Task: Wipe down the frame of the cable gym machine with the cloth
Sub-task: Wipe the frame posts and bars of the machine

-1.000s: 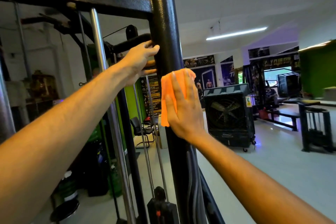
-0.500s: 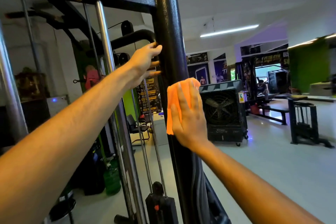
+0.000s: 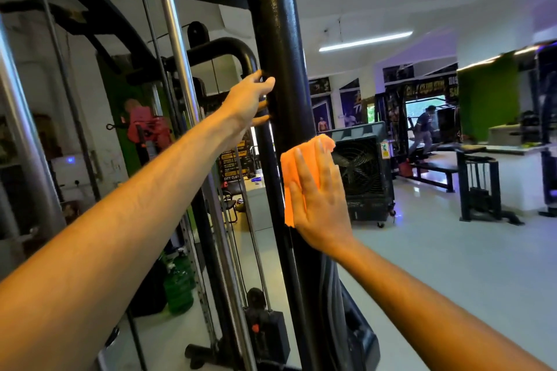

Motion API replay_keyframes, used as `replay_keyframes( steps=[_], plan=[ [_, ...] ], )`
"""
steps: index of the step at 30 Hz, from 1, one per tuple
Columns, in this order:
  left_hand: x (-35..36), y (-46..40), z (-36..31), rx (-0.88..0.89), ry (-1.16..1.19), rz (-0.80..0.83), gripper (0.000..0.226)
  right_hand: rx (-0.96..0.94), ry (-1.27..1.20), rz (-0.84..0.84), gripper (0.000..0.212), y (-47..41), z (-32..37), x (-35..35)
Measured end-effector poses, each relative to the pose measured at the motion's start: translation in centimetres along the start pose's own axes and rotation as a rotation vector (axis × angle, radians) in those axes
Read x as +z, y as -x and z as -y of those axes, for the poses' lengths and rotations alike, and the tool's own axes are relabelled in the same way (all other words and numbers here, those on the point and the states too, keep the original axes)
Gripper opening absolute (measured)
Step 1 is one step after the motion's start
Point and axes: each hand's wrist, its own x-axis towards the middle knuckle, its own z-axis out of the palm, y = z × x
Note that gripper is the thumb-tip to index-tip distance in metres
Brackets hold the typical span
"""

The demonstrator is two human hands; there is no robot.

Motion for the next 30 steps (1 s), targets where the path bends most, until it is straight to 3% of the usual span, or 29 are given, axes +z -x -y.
replay_keyframes(
  steps=[8, 16, 20, 24, 25, 28, 30],
  plan=[
    [0.7, 1.1, -0.4, -0.034, -0.014, -0.028, 0.071, 0.052, -0.038, -0.029, 0.069, -8.8, 2.2, -2.9],
    [2.3, 3.0, 1.4, -0.056, -0.031, -0.045, 0.054, 0.026, -0.087, 0.027, 0.071, 1.8, -0.4, 0.1],
    [3.0, 3.8, 1.8, -0.114, -0.053, -0.099, 0.057, 0.013, -0.110, 0.030, 0.070, -1.3, -0.3, -0.4],
    [3.8, 4.0, 1.3, -0.125, -0.069, -0.174, 0.008, -0.016, -0.144, -0.032, 0.068, -7.3, 0.4, -1.6],
    [4.1, 4.0, 1.2, -0.122, -0.065, -0.193, 0.008, -0.024, -0.160, -0.038, 0.067, -7.1, 0.2, -1.4],
    [4.7, 4.2, 1.8, -0.144, -0.064, -0.234, 0.051, -0.036, -0.199, -0.015, 0.069, -2.0, -1.1, -0.1],
    [5.1, 4.7, 2.3, -0.158, -0.083, -0.247, 0.061, -0.036, -0.217, 0.039, 0.070, 2.7, -2.6, 0.8]
  ],
)
